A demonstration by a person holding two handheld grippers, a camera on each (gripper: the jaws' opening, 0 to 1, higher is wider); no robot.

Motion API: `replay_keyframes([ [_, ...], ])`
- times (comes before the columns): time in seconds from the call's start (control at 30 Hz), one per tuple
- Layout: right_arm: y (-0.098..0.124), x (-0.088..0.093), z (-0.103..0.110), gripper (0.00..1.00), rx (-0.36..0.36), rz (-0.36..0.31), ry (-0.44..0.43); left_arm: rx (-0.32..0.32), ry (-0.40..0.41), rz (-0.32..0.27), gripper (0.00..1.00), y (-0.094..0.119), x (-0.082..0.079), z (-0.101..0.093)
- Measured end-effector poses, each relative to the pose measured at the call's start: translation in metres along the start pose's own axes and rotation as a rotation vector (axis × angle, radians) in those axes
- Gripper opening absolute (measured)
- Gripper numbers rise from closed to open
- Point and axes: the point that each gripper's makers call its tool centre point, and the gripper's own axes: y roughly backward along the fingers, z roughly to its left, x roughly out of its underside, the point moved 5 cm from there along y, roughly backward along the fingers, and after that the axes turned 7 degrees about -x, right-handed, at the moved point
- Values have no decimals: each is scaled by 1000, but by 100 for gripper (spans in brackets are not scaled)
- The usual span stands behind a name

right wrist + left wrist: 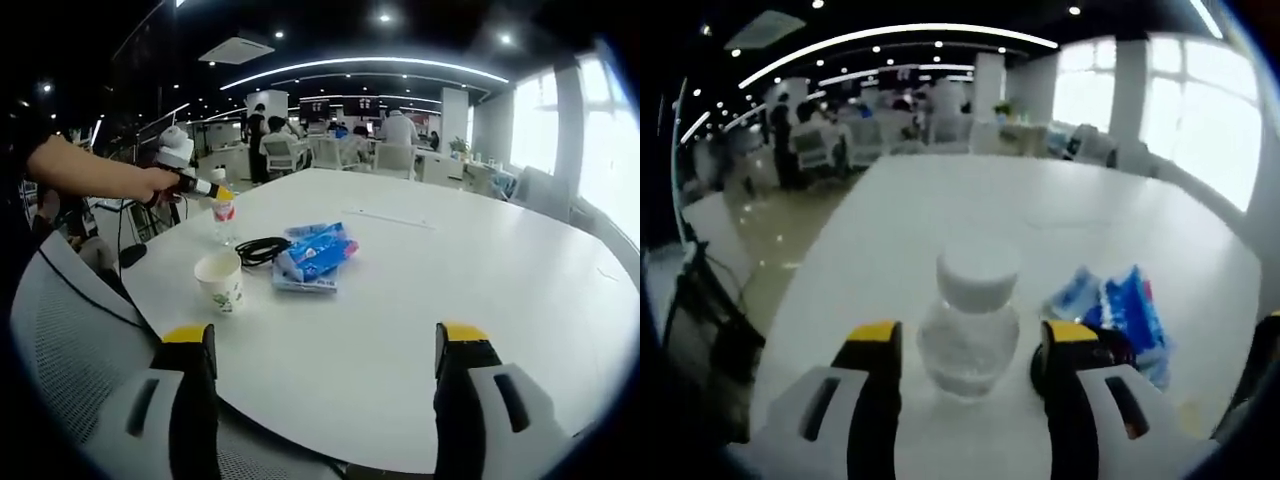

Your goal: Arrange the tabletop items into an orderly group along one side of the table until the central work area is clear of visible clutter.

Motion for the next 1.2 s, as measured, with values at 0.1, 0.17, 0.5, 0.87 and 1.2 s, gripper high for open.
replay_keyframes([
  [0.1, 1, -1, -1, 90, 3, -9, -2, -11, 18, 2, 51, -2, 2, -3],
  [0.17, 1, -1, -2, 90, 6, -12, -6, -23, 37, 2, 51, -3, 3, -5],
  [0.5, 1, -2, -2, 89, 2, -14, -9, -90, 54, -9, 43, -12, 0, -4],
  [0.87, 1, -1, -2, 89, 5, -10, -8, 0, 19, 14, 42, -14, 0, -1],
  [1.2, 1, -1, -2, 89, 3, -11, -9, 161, -87, 59, 42, -16, -2, 3],
])
